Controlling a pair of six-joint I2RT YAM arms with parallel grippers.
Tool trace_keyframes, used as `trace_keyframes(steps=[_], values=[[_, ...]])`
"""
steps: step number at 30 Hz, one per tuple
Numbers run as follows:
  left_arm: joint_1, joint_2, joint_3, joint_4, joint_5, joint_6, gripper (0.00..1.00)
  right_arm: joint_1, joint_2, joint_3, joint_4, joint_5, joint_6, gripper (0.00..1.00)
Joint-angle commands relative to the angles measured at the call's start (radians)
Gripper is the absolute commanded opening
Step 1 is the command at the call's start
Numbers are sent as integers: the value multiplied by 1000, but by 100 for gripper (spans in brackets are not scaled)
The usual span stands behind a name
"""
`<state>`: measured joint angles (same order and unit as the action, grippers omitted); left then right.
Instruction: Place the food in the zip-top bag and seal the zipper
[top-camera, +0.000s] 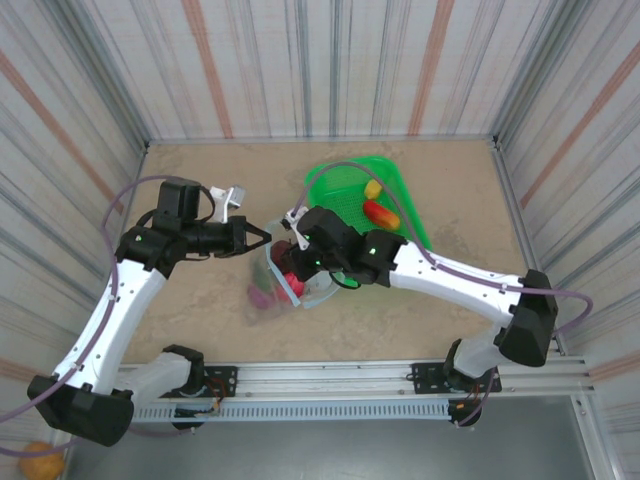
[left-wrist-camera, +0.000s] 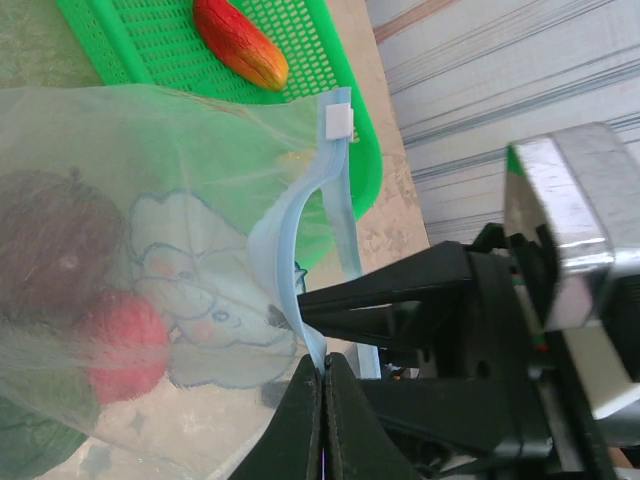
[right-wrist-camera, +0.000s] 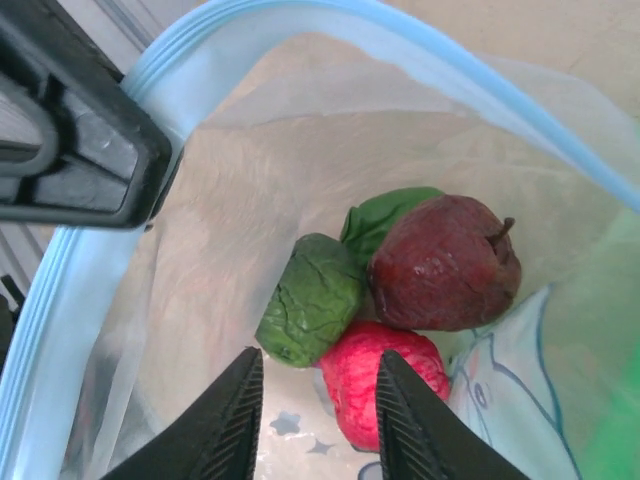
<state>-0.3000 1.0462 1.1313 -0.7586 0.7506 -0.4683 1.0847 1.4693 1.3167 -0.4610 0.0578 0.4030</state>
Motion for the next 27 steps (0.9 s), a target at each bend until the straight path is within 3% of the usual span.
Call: trace_keyframes(steps=[1,7,13,15,21,27], values=[[1,-8,36,-4,12,26,0,-11,-63,-22,-55,31,-22,29],[1,-5,20,-8,-17,41,0,-58,-169,-60,-75,45,-40,30],[1,-2,7,1,-19,40,0,-266,-246,-122,-102,-10,19,36],[-1,0,11,5,-13,35,0,-351,-245,-134,-119,-26,29,43],[-20,19,27,13,-11,30,0,-552,-78,-54,-199,-44,41,60],[-22,32,36,13,-1,30,0,-596,151,76,-239,74,37,64]])
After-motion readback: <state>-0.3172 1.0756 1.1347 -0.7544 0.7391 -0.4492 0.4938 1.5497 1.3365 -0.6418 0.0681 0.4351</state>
